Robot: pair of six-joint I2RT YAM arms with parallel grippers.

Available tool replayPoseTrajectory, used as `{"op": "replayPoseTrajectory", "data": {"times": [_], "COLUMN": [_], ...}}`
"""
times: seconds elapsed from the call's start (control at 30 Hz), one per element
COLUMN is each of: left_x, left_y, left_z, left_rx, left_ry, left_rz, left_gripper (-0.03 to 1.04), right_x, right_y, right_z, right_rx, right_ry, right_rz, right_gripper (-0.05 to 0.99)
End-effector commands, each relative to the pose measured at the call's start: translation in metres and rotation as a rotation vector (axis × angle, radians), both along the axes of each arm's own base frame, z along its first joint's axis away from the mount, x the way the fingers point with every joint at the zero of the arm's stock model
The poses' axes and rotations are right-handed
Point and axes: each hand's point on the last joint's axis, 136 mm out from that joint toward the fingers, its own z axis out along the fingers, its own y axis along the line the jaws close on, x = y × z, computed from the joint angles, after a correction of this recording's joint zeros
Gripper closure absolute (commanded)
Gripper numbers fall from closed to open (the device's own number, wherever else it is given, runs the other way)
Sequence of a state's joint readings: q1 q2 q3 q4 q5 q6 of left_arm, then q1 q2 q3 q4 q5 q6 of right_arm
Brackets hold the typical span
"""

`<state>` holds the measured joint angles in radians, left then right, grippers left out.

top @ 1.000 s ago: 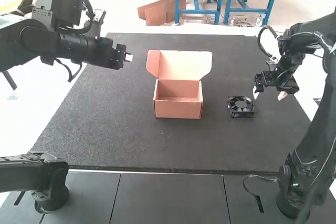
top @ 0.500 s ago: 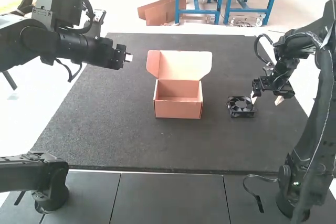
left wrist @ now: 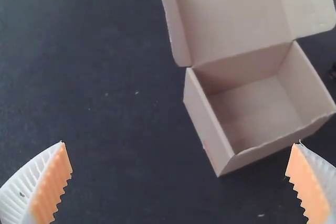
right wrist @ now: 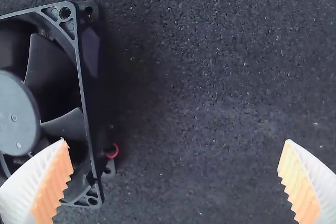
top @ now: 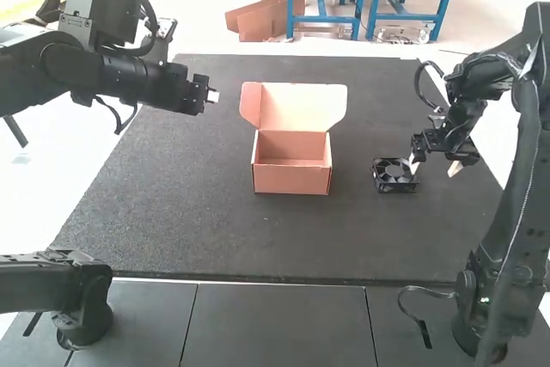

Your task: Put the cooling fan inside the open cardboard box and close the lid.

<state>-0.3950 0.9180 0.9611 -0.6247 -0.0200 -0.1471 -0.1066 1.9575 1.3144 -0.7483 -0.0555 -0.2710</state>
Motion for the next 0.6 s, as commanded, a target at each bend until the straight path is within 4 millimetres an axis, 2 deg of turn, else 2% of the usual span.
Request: {"op": "replayPoseTrajectory", "data": {"times": [0.0,0.4,0.57], "left_x": [0.001,0.000,0.000], "left_y": [-0.005,-0.005,-0.004], "left_z": [0.016,0.015,0.016], "left_rx": [-0.023,-0.021,-0.022], "left_ry": [-0.034,-0.028,-0.029], "left_rz": [-0.014,-0.014,-0.014], "left_gripper": [0.04,0.04,0.04], "right_x": [0.006,-0.001,-0.011], "right_y": [0.003,0.004,0.005], "right_z": [-0.001,-0.021,-0.035], "right_rx": [0.006,0.011,0.019], "right_ry": [-0.004,0.054,0.104], "right_rz": [0.016,0.015,0.017], "right_gripper": [0.03,0.04,0.18]}}
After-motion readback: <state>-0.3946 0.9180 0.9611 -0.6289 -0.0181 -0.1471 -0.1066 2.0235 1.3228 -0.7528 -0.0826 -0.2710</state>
